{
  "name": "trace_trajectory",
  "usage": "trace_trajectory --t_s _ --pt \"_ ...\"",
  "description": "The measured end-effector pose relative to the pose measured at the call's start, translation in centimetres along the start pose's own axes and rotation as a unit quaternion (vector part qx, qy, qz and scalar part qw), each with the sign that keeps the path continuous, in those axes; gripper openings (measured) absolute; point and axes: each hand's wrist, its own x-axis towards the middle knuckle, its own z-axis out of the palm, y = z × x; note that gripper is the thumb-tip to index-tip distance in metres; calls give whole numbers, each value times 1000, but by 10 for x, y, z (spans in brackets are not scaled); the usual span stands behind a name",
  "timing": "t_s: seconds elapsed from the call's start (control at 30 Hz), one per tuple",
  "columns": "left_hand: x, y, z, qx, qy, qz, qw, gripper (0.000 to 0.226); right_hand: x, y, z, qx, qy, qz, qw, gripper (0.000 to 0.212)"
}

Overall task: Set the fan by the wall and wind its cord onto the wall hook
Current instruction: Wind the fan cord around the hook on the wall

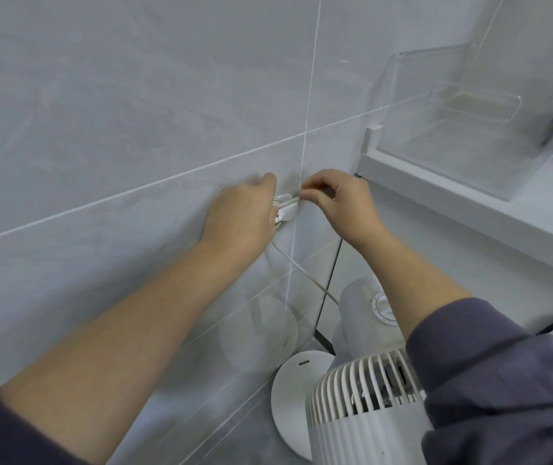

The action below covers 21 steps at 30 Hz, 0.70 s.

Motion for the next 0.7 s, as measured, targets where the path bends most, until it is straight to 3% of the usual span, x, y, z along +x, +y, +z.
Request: trace_trajectory --t_s 0.1,0.23,0.4,0.53,0.7 --pt "-1 0 0 -1 -6 -3 1000 13 5 -1 0 -65 17 -44 997 9" --pt "-1 1 2 17 -7 -11 1000 11 5 -5 -3 -16 15 -8 1000 10" --pt "-2 2 3 32 -4 -7 999 12 -4 -2 -5 -42 -83 5 996 27" --pt "-2 0 4 38 4 -8 999 9 1 2 -6 -105 -59 -19 993 11" --pt "-1 -1 5 36 9 -16 999 8 6 4 2 -123 -50 -12 991 11"
